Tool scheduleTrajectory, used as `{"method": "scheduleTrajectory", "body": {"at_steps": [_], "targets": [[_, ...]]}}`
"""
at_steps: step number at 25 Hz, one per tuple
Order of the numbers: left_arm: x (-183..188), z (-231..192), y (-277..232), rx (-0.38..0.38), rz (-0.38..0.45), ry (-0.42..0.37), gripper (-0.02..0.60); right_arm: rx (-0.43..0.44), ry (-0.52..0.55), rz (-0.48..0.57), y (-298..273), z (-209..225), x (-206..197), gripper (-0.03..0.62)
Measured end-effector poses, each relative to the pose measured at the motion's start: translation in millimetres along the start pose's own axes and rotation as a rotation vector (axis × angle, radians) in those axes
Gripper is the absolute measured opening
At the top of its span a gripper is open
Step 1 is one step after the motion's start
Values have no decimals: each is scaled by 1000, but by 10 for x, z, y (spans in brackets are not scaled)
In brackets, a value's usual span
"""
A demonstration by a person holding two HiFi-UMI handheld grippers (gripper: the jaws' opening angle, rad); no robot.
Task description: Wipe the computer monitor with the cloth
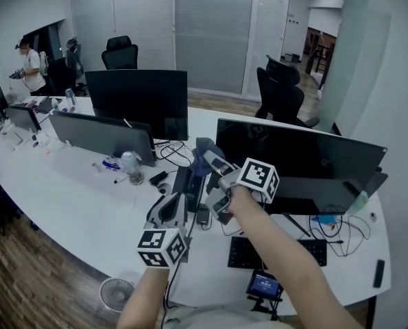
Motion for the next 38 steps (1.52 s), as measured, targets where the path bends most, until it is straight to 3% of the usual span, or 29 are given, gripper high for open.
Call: {"method": "scheduleTrajectory", "body": {"at_steps": [38], "targets": [[-25, 121, 2, -15, -15, -25, 8, 154, 60, 29, -149, -529, 343, 126]]}}
Point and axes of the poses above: the fingertips, and each gripper's own axes: y backward along the fingers, z to its right, x out of its top, the point moved 9 cm from there along y, backward along the fingers, and after that the axes turned 6 degrees about z, right-handed, at the moved point
